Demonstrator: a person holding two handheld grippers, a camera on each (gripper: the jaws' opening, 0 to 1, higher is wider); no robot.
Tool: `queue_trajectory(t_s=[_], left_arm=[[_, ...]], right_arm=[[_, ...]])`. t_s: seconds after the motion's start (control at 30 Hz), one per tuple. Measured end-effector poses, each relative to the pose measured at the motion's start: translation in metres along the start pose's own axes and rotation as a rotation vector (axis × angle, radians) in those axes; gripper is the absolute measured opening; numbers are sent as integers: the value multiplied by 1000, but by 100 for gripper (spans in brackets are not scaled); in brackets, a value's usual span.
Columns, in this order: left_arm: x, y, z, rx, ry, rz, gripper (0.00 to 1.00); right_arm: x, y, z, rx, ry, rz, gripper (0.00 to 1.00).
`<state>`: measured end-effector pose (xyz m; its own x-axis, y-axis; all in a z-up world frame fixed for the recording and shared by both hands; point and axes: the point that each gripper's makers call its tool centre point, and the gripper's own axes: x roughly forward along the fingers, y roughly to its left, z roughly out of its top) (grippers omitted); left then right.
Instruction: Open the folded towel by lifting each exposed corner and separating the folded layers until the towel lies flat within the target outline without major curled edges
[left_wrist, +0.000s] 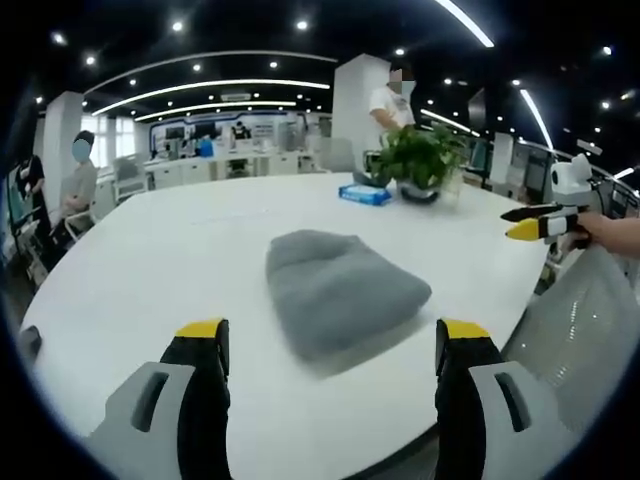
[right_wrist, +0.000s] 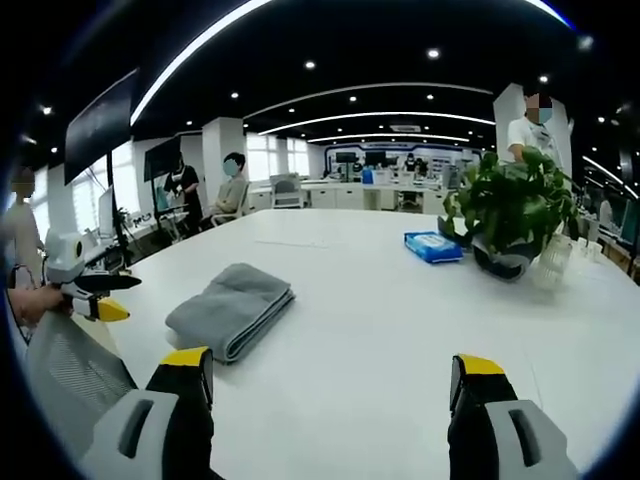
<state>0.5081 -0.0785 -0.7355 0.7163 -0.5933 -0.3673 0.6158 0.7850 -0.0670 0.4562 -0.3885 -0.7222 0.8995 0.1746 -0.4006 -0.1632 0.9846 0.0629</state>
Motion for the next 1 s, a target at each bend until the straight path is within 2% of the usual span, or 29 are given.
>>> queue_trajectory(t_s=[0.23, 0.73, 0.83, 1.0], left_arm=[[0, -1, -1, 5, 5, -3, 86], [1, -2, -2, 21, 19, -14, 85], [1, 1, -1, 35, 13, -1, 86], [1, 0, 0, 27, 6, -10, 87]], right_arm=[[0, -4, -4, 21, 20, -15, 100], [1, -4, -7, -39, 50, -33, 100], [0, -4, -8, -29, 53, -30, 93], [-1, -7, -4, 3, 33, -42, 94]])
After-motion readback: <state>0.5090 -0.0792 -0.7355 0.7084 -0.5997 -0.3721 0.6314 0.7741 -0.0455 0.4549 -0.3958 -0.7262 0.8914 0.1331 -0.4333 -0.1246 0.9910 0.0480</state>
